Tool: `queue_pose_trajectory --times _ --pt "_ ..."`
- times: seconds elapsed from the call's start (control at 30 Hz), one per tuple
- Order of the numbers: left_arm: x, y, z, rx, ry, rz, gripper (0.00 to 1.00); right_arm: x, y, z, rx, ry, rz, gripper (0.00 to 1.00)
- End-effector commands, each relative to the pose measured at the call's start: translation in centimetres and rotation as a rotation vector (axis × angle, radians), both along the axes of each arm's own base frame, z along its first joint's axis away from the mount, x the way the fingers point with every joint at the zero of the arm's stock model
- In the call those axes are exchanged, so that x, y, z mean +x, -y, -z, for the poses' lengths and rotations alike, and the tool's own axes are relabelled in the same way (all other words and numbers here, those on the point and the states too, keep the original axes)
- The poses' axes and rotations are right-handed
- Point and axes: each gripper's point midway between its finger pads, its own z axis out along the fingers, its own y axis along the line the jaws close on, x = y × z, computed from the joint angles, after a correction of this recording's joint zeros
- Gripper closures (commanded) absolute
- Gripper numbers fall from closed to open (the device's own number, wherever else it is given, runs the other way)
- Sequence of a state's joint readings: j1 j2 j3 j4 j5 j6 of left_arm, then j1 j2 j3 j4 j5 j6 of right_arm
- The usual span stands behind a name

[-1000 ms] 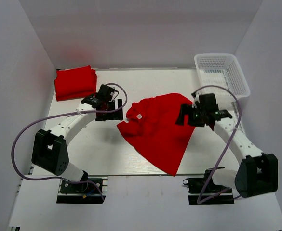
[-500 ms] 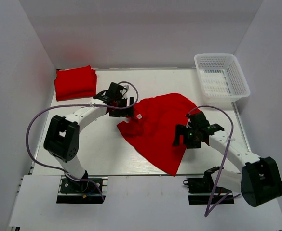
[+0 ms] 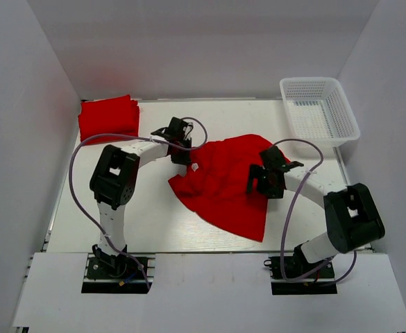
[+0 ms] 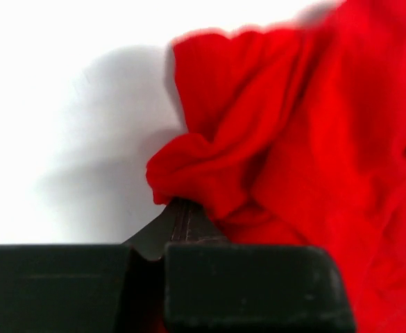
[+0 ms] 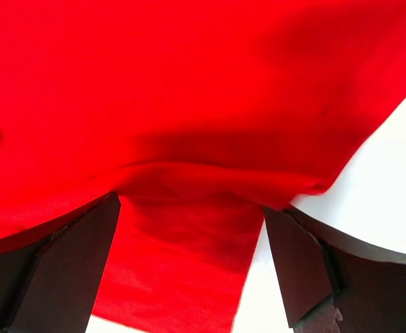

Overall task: Fold and stack the t-shirts
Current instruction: Flatten out the tshirt

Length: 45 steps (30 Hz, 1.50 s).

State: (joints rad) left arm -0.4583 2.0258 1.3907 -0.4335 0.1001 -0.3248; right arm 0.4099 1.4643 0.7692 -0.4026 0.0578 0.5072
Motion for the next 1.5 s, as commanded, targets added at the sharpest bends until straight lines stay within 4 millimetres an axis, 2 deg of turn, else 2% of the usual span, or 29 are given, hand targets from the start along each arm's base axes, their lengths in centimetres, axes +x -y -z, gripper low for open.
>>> queue_pose_trajectory --times 0.0,0.03,0.1,0.13,0.27,0.3,0.37,0.4,0.5,0.57,0.63,0.67,0.7,0.73,0.77,0.8,0.87,0.93,0.97,1.0,1.03,1.1,1.13,1.2,1.23,1.27,1.3,1.33,1.47 --pt "3.1 -0.2 -2.4 0.01 0.092 -0.034 1.0 4.0 1.7 0.0 -0.122 0.064 0.094 0.1" --pt "4.3 -0.8 -3.4 0.045 0.134 -0.068 1.0 4.6 2.0 0.5 -0.144 0.053 0.098 0.1" --pt "5.1 -2.4 -3.7 0.113 0.145 -0.12 1.0 5.3 3.2 1.3 -0.208 0.021 0.131 0.1" --pt "6.3 -3.4 -4.6 0.141 0.186 -0.162 1.0 7.3 3.7 0.4 -0.234 0.035 0.158 0.1" --pt "9.1 -6.5 -5.5 0.204 0.224 -0.273 1.0 11.9 4.6 -1.2 -0.269 0.076 0.192 0.1" --pt "10.3 -7.5 -6.4 0.202 0.24 -0.313 1.0 12.1 5.7 -0.9 -0.288 0.05 0.199 0.1" --pt "11.6 -8.8 -6.3 0.221 0.254 -0.353 1.0 14.3 5.9 -2.0 -0.292 0.085 0.198 0.1" --pt "12.9 -9.9 -7.2 0.222 0.28 -0.386 1.0 14.7 6.4 -1.7 -0.293 0.075 0.18 0.1" --pt "15.6 -11.7 -7.6 0.216 0.313 -0.416 1.0 17.3 6.1 -2.7 -0.271 0.098 0.137 0.1" --pt "16.6 -11.2 -7.5 0.193 0.306 -0.375 1.0 19.1 5.0 -3.6 -0.233 0.128 0.082 0.1" --pt "17.0 -11.2 -8.2 0.18 0.3 -0.331 1.0 19.0 3.2 -4.1 -0.198 0.127 0.007 0.1" --pt "17.0 -11.2 -8.8 0.182 0.312 -0.325 1.0 19.1 3.7 -5.1 -0.193 0.145 0.013 0.1" --pt "16.0 -11.1 -8.1 0.181 0.286 -0.29 0.97 18.8 3.4 -5.2 -0.18 0.143 -0.008 0.1" --pt "15.3 -11.1 -10.1 0.167 0.312 -0.28 0.87 18.4 3.3 -6.2 -0.168 0.157 -0.011 0.1" --pt "14.6 -11.1 -10.6 0.159 0.31 -0.273 0.71 18.3 3.3 -7.4 -0.161 0.183 0.002 0.1" --pt "13.1 -11.5 -9.9 0.176 0.282 -0.261 0.63 17.1 3.6 -7.6 -0.157 0.176 0.006 0.1" --pt "9.8 -11.5 -11.0 0.176 0.257 -0.253 0.41 16.2 4.2 -9.3 -0.161 0.209 0.034 0.1" --pt "7.3 -11.1 -11.3 0.162 0.241 -0.226 0.29 13.8 5.2 -8.9 -0.179 0.182 0.07 0.1" --pt "4.9 -10.6 -9.3 0.153 0.189 -0.192 0.19 12.4 5.2 -8.2 -0.176 0.148 0.067 0.1" --pt "3.5 -9.8 -10.9 0.108 0.205 -0.16 0.0 11.1 5.7 -9.0 -0.171 0.159 0.087 0.1" --pt "2.4 -9.6 -10.8 0.109 0.2 -0.148 0.0 9.8 5.8 -8.3 -0.17 0.13 0.093 0.1" --pt "-0.7 -8.5 -10.0 0.103 0.144 -0.121 0.0 8.1 6.0 -9.4 -0.152 0.152 0.103 0.1" --pt "-1.8 -8.0 -10.0 0.093 0.13 -0.106 0.0 6.3 6.3 -7.8 -0.155 0.104 0.104 0.1" --pt "-5.3 -6.3 -10.5 0.065 0.121 -0.03 0.0 4.8 6.3 -8.5 -0.127 0.108 0.111 0.1" --pt "-6.6 -5.6 -10.6 0.045 0.116 -0.008 0.0 3.2 6.4 -8.4 -0.114 0.102 0.112 0.1" --pt "-9.2 -4.7 -10.6 0.002 0.099 0.05 0.0 2.7 6.3 -8.3 -0.101 0.096 0.107 0.1" --pt "-10.7 -2.3 -11.0 -0.042 0.126 0.139 0.0 1.7 6.4 -7.8 -0.102 0.075 0.103 0.1" --pt "-12.1 -1.2 -10.7 -0.061 0.124 0.196 0.0 1.3 6.4 -8.4 -0.085 0.097 0.103 0.1" --pt "-18.8 1.6 -6.4 0.05 0.037 0.402 0.0 -1.0 6.3 -7.6 -0.055 0.07 0.105 0.1"
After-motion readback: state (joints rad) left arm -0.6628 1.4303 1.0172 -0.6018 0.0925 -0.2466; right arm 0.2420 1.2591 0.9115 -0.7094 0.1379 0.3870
